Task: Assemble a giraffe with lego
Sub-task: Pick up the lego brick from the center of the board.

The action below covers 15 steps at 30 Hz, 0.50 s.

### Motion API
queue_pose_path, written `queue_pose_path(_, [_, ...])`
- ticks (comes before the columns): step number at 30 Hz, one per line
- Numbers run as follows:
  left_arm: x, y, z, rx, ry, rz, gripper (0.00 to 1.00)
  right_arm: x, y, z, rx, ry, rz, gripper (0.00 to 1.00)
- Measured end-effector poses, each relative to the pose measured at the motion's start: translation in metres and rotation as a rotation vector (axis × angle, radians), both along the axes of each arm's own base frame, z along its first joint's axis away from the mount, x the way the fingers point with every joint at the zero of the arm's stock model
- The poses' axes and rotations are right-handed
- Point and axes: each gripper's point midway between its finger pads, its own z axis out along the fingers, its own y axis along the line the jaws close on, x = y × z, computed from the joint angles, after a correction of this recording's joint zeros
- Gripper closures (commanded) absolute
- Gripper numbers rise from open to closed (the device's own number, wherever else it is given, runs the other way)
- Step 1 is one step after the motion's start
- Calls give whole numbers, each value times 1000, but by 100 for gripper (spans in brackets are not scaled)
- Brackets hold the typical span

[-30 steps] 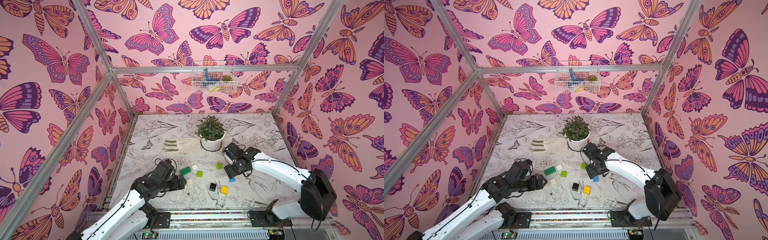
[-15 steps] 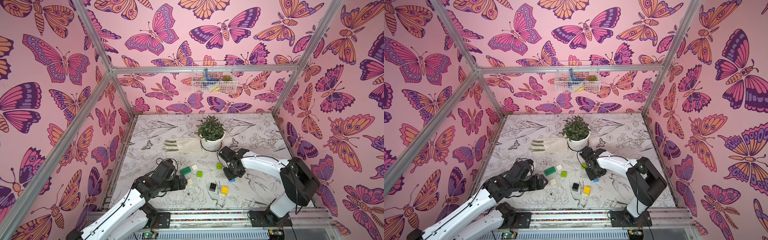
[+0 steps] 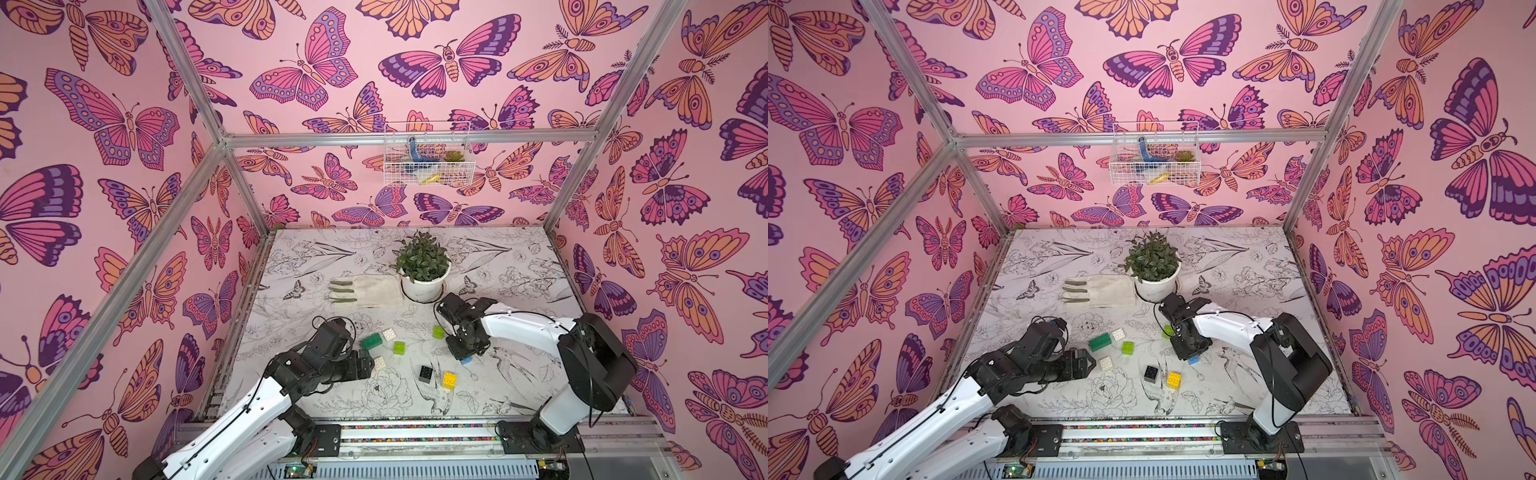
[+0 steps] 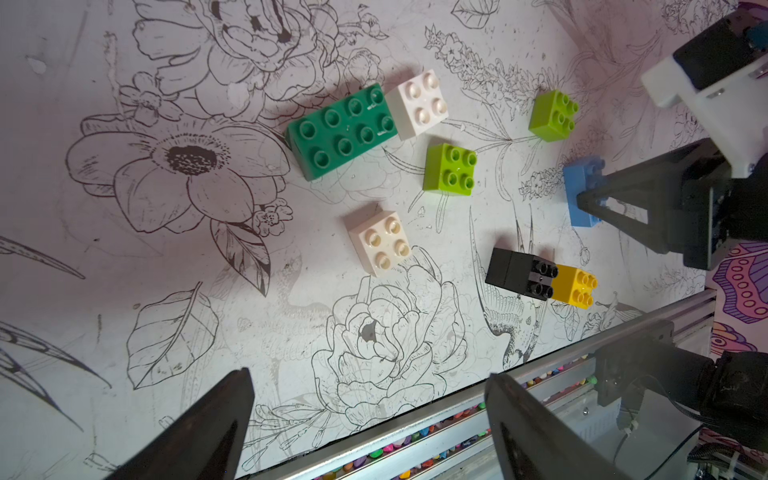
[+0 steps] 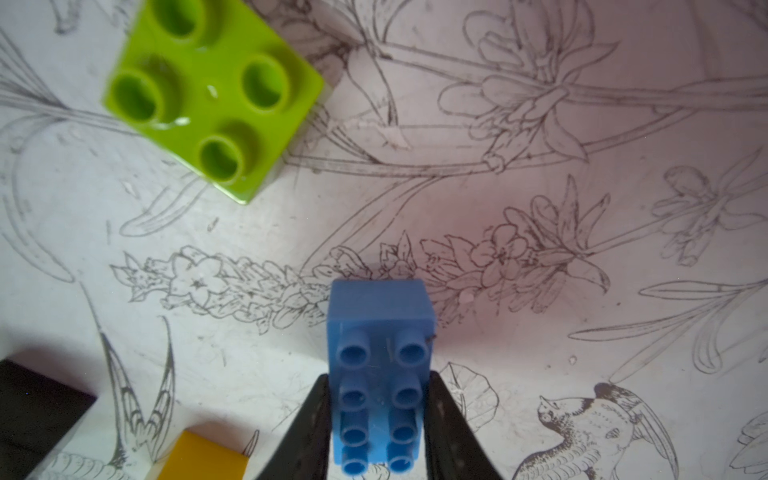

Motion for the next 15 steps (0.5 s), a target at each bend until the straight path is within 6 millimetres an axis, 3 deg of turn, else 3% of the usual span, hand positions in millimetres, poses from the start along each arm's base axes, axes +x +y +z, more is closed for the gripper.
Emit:
queue_pose_path(4, [0,0,1,-5,-5,0,7,0,0,0,-2,1,14,64])
queue_pose_path(15, [0,0,3,-11,-13,0,7,0,0,0,-2,-1,35,86])
